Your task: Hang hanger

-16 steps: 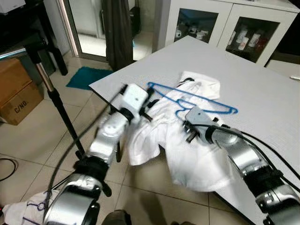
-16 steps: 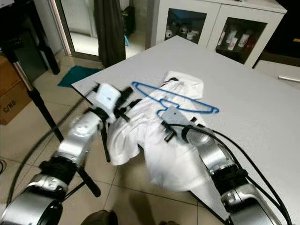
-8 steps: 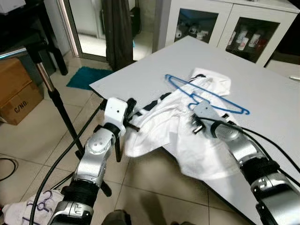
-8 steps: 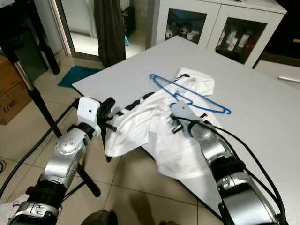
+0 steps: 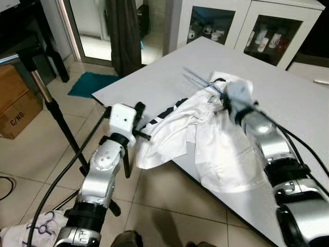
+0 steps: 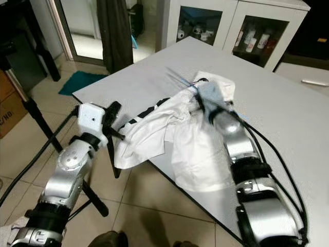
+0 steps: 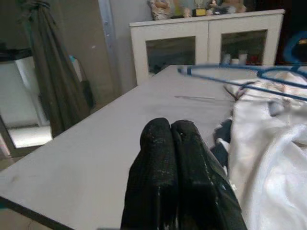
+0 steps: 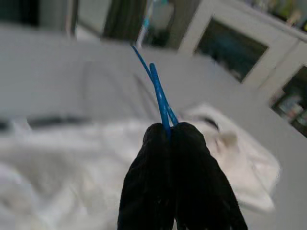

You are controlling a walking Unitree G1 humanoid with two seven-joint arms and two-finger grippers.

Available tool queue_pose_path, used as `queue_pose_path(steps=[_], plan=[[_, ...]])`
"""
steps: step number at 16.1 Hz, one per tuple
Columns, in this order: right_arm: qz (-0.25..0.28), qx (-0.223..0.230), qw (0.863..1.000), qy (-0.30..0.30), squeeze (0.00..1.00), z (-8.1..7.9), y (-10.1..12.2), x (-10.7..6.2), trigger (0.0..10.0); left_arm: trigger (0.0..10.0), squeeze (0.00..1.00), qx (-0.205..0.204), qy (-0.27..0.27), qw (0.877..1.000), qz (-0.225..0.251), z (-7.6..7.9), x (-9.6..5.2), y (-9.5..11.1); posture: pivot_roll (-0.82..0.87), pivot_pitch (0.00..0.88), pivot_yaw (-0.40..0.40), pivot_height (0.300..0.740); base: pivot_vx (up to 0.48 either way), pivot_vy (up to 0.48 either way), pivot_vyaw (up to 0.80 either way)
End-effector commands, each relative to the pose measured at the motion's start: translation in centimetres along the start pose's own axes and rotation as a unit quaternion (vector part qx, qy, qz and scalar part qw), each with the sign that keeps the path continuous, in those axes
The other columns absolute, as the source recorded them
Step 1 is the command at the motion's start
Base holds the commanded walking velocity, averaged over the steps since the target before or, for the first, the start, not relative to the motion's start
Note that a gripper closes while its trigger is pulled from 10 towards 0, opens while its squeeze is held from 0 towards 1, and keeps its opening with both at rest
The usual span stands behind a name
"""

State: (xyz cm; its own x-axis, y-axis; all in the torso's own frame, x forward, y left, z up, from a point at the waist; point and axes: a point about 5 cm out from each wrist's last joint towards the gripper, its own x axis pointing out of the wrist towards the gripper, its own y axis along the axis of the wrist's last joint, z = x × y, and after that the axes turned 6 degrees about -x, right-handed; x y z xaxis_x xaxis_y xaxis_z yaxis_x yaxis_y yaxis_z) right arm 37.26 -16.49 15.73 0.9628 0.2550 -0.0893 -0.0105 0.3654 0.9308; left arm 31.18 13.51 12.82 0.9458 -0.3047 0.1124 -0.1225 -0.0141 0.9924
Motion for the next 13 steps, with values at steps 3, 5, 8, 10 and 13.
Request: queue_pose_path(steps=[3,5,8,10,13], plan=[[0.058,0.065,0.996,0.001,0.00,0.1,1.7,-0.1,0.0,10.0,0.00,-0.002,0.023,1.000,0.021,-0.5,-0.5,0.7,0.06,0.004,-0.027,0.740,0.000,0.000,0.00],[0.070,0.090,0.993,0.006,0.00,-0.1,1.9,-0.2,0.0,10.0,0.00,-0.001,0.025,0.999,0.025,-0.5,-0.7,0.9,0.07,0.005,-0.029,0.740,0.000,0.000,0.00],[0.115,0.068,0.990,0.046,0.00,-0.6,3.1,-0.6,0.4,10.0,0.00,0.000,0.029,0.999,0.032,-0.5,-1.2,1.1,0.08,0.011,-0.035,0.740,0.000,0.000,0.00],[0.116,0.065,0.991,0.032,0.00,0.0,3.3,-0.5,4.7,10.0,0.00,0.000,0.032,0.999,0.036,-0.5,-1.4,1.2,0.09,0.020,-0.036,0.740,0.000,0.000,0.00],[0.127,0.088,0.988,0.015,0.00,-0.6,3.1,-0.5,10.0,10.0,0.00,0.001,0.035,0.999,0.038,-0.7,-2.4,1.2,0.11,0.025,-0.031,0.740,0.000,0.000,0.00]])
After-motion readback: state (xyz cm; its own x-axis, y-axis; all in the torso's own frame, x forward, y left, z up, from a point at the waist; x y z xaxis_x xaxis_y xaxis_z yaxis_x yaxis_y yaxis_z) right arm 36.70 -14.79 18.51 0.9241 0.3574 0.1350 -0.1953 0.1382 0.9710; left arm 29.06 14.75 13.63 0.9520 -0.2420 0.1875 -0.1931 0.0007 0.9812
